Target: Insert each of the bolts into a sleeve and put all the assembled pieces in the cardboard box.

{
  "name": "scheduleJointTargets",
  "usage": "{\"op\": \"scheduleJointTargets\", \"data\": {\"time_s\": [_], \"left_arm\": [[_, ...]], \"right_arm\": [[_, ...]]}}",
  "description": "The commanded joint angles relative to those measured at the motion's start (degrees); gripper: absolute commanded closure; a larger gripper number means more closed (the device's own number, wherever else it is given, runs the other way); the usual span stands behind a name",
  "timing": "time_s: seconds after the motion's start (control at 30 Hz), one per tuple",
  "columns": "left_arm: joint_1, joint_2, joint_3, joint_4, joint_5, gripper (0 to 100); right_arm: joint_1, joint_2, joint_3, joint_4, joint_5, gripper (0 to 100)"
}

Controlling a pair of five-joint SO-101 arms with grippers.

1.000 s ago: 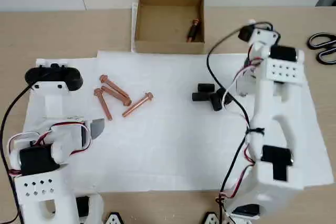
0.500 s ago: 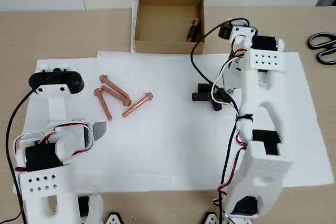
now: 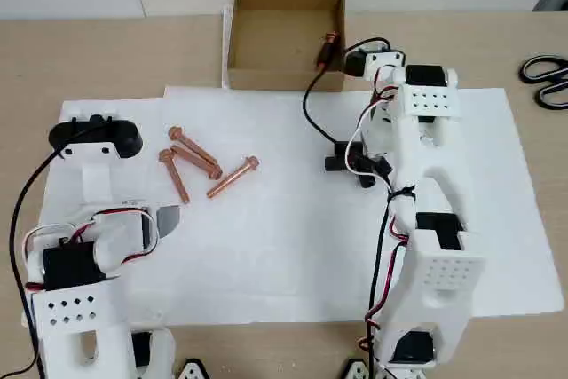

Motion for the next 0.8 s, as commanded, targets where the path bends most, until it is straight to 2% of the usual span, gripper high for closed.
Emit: {"op": "scheduleJointTargets", "data": {"time_s": [0.0,0.77], "left_arm": [[-0.3,-0.5,-0.1,-1.3,0.5,71],[-0.4,-0.5,0.0,-1.2,0.5,71]], "right_arm": [[-0.2,-0.5,-3.2,-1.3,0.4,85.8],[-0.3,12.9,-6.1,-2.9,0.4,85.9]]}}
